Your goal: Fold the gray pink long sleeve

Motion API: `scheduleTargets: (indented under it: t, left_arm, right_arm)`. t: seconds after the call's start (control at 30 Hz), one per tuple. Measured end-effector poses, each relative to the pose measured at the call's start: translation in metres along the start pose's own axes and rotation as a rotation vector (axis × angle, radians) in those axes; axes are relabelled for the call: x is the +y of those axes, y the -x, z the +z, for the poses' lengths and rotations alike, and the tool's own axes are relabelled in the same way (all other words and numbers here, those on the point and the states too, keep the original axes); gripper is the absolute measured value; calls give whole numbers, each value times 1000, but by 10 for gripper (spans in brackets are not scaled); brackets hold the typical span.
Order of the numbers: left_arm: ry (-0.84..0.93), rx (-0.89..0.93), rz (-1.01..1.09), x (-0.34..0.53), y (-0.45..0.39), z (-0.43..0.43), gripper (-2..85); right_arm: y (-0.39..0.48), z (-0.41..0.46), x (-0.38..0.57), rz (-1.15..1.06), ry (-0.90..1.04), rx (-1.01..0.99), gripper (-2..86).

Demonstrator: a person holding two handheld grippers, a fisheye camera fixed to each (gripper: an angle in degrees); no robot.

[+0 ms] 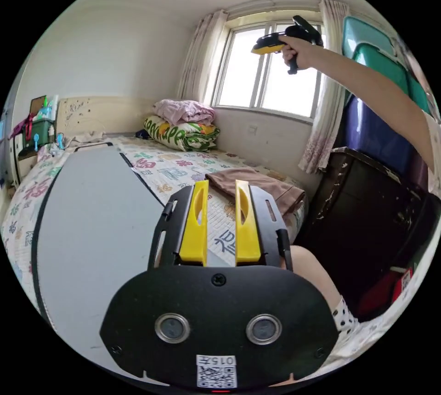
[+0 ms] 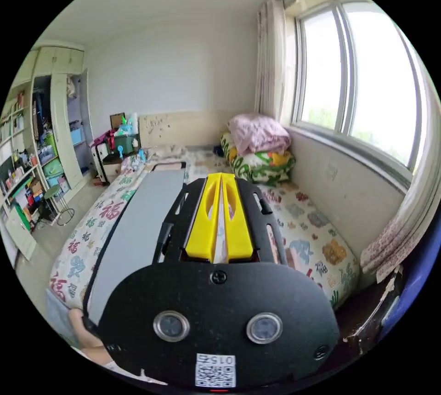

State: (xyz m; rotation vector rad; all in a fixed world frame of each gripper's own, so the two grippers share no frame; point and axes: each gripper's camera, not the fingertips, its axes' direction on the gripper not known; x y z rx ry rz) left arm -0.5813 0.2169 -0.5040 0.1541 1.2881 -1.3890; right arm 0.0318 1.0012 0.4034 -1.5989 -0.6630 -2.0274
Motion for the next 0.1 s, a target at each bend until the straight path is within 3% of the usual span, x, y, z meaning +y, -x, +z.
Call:
scheduleTargets:
  t: [0.1]
  left_arm:
    - [-66,-23,92,34,-5,-74,12]
  right_arm:
    - [49,-40,93,-146,-312,-17,-9]
